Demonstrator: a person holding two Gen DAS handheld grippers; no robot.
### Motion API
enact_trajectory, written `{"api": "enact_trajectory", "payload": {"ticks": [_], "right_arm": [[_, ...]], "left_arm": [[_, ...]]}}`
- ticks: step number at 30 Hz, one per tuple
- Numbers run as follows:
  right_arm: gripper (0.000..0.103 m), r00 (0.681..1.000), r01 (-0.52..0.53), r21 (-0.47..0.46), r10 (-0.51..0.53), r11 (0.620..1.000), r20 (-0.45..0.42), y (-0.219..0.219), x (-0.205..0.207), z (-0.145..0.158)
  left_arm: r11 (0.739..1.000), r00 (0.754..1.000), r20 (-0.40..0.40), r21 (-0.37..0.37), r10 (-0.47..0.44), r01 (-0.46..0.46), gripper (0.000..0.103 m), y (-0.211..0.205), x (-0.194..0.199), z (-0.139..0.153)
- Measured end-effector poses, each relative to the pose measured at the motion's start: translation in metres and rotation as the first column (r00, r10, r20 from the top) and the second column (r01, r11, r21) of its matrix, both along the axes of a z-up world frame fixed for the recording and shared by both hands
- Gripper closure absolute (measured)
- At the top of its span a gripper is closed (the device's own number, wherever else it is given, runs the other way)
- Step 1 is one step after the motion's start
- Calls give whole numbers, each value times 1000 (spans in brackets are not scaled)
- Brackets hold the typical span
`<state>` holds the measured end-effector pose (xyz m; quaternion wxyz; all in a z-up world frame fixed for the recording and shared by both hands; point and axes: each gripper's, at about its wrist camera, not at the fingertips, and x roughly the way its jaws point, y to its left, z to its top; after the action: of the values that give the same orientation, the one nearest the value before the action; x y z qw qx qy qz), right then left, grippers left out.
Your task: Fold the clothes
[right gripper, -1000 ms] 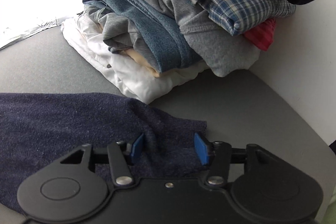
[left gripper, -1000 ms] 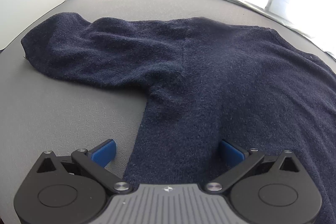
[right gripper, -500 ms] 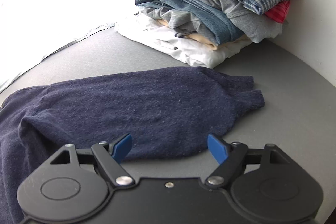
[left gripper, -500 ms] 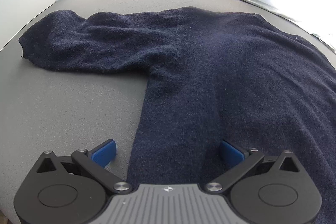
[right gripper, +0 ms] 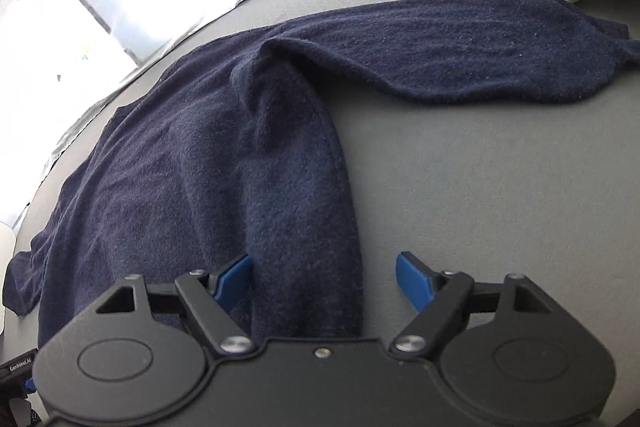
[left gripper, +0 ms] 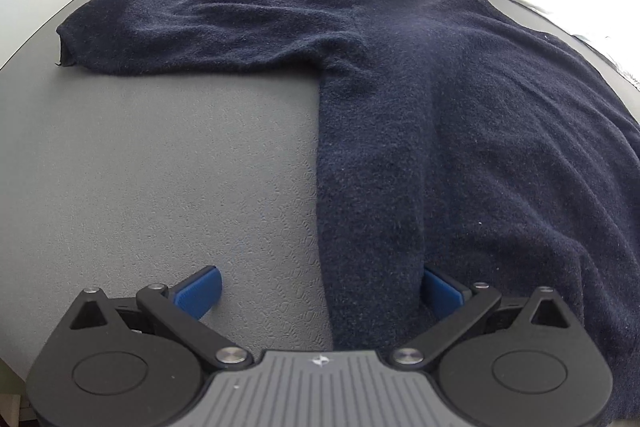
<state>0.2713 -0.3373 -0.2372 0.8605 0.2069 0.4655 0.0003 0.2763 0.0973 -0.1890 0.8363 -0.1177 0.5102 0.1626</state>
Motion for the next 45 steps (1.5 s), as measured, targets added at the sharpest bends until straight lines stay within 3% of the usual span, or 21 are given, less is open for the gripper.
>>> {"api": "enact_trajectory", "payload": {"ticks": [1, 2, 3, 4, 5, 8, 11, 12, 13, 15, 17, 18, 19, 20, 24, 26, 29, 33, 35, 40, 45], "right_arm": [[47, 1000, -7, -5, 7, 1000, 0, 1, -3, 0], [70, 1000, -15, -2, 15, 1000, -1, 3, -5, 0], [76, 1000, -17, 18, 17, 1000, -6, 3, -7, 0], [87, 1000, -18, 45, 18, 999, -1, 3, -10, 2], [93, 1000, -19, 74, 18, 997, 10, 3, -13, 5], [94, 999, 17, 173, -24, 985, 38, -7, -26, 15], [92, 997, 72, 129, -70, 989, -19, -14, -32, 10], [88, 996, 80, 101, -77, 992, -36, -13, -32, 8], [75, 995, 84, 70, -80, 994, -53, -11, -31, 6], [65, 993, 94, 5, -94, 996, -71, -6, -30, 6], [40, 993, 112, -93, -115, 989, -27, 6, -28, 20], [38, 992, 122, -144, -124, 982, -2, 13, -28, 27], [33, 992, 125, -190, -122, 974, 24, 20, -26, 33], [24, 992, 125, -227, -119, 966, 43, 28, -24, 38], [0, 987, 106, -343, -57, 933, 150, 63, -7, 58], [0, 983, 42, -341, 23, 939, 183, 88, 5, 56], [0, 971, -49, -334, 123, 941, 204, 127, 22, 41], [0, 959, -122, -330, 196, 936, 203, 174, 45, 15], [0, 957, -145, -336, 218, 931, 193, 192, 53, 2], [0, 962, -102, -387, 191, 916, 198, 220, 60, -25], [0, 950, -57, -388, 169, 920, 262, 220, 53, -31]], "left_arm": [[1000, 999, 22, 1, -23, 23, 23, -2, -2, 3], [999, 998, 47, -9, -47, 47, 49, -4, -5, 7], [998, 996, 67, -22, -63, 65, 78, -5, -8, 11], [996, 994, 79, -40, -72, 76, 92, -4, -11, 14], [995, 992, 92, -58, -81, 87, 95, -4, -14, 17], [987, 987, 125, -115, -96, 111, 95, -2, -21, 26], [980, 993, 98, -182, -63, 80, 92, 10, -18, 25], [978, 995, 78, -197, -54, 68, 86, 14, -16, 20], [977, 997, 65, -207, -47, 60, 82, 17, -15, 15], [975, 995, 83, -211, -52, 68, 80, 25, -15, 18], [974, 991, 118, -209, -62, 86, 69, 34, -15, 26], [974, 989, 135, -207, -67, 95, 57, 39, -15, 30], [973, 986, 153, -206, -73, 104, 50, 43, -16, 34], [974, 983, 170, -205, -62, 97, 37, 51, -16, 37], [973, 971, 222, -227, 85, -33, 25, 100, -27, 45], [964, 959, 235, -246, 161, -102, 19, 126, -29, 45], [942, 931, 253, -276, 262, -190, 19, 164, -31, 44], [898, 879, 271, -320, 393, -303, 18, 215, -33, 42], [889, 865, 281, -327, 416, -321, 18, 237, -31, 45], [868, 837, 305, -360, 455, -340, 15, 283, -12, 45], [813, 791, 289, -425, 539, -399, 14, 330, 11, 35]]}}
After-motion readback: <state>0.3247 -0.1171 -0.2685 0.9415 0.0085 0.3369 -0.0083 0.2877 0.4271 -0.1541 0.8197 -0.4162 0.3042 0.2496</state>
